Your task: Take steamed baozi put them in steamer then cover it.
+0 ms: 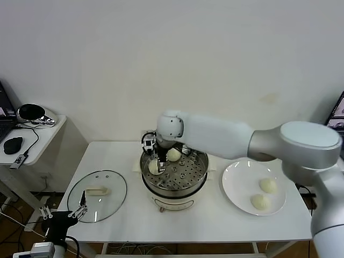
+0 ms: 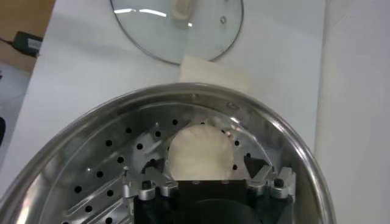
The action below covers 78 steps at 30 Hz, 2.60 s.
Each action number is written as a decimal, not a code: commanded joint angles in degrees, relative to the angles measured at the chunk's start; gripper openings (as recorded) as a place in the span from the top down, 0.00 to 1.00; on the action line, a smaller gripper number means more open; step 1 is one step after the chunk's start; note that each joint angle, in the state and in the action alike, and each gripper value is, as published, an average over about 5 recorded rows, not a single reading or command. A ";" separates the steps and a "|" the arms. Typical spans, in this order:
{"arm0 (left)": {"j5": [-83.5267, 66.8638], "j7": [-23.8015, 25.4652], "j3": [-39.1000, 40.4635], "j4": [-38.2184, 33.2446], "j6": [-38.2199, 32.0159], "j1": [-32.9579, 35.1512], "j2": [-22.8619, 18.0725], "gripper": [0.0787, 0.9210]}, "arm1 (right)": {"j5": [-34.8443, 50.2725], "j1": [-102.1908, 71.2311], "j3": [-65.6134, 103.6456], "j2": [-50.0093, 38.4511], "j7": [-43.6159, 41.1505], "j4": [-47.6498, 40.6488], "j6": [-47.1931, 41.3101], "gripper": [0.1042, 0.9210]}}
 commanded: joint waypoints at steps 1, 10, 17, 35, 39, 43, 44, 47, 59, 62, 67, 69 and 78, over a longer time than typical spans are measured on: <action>-0.07 0.07 0.00 -0.07 0.04 0.07 0.24 0.12 | -0.04 13.33 -1.37 -13.10 -9.43 9.91 2.91 0.12; 0.11 0.06 0.38 0.52 -0.15 0.38 0.74 0.12 | -12.35 15.17 -3.75 -38.21 -18.65 23.53 13.98 0.12; 0.62 0.13 0.57 1.28 -0.29 0.77 0.94 0.12 | -21.92 3.37 1.65 -52.18 -18.33 24.74 21.29 0.12; 2.17 0.34 0.47 1.75 -0.29 2.56 0.27 0.12 | -36.52 -35.82 29.05 -55.52 -16.54 19.86 26.61 0.12; 2.53 0.33 0.69 1.43 -0.29 2.77 -0.15 0.12 | -37.75 -39.95 32.54 -52.97 -15.25 17.56 26.35 0.12; 2.59 0.31 0.42 1.20 -0.31 3.20 -0.08 0.12 | -38.83 -41.92 34.34 -50.39 -14.51 15.18 25.83 0.12; 2.57 0.30 0.28 1.19 -0.34 3.32 -0.05 0.12 | -39.12 -42.05 34.52 -49.80 -14.45 14.50 25.82 0.12; 2.52 0.26 -0.12 1.23 -0.49 3.61 -0.05 0.12 | -39.70 -41.86 34.52 -48.22 -14.40 12.45 25.93 0.12; 2.52 0.14 -0.27 1.67 -0.75 3.30 -0.39 0.12 | -40.10 -41.09 34.03 -43.75 -14.22 8.20 25.09 0.12; 2.52 0.13 -0.24 1.76 -0.75 3.20 -0.49 0.12 | -40.41 -40.97 34.02 -43.27 -14.15 7.60 24.80 0.13; 2.50 0.10 -0.30 1.81 -0.75 3.18 -0.48 0.12 | -40.56 -40.90 33.99 -43.12 -14.40 7.30 24.54 0.23; 2.47 0.10 -0.35 1.81 -0.76 3.18 -0.47 0.12 | -40.26 -40.76 34.02 -43.12 -14.49 7.38 24.33 0.27; 2.39 0.08 -0.54 1.50 -0.75 3.13 -0.32 0.12 | -35.65 -31.41 29.18 -45.82 -16.03 10.00 23.73 0.47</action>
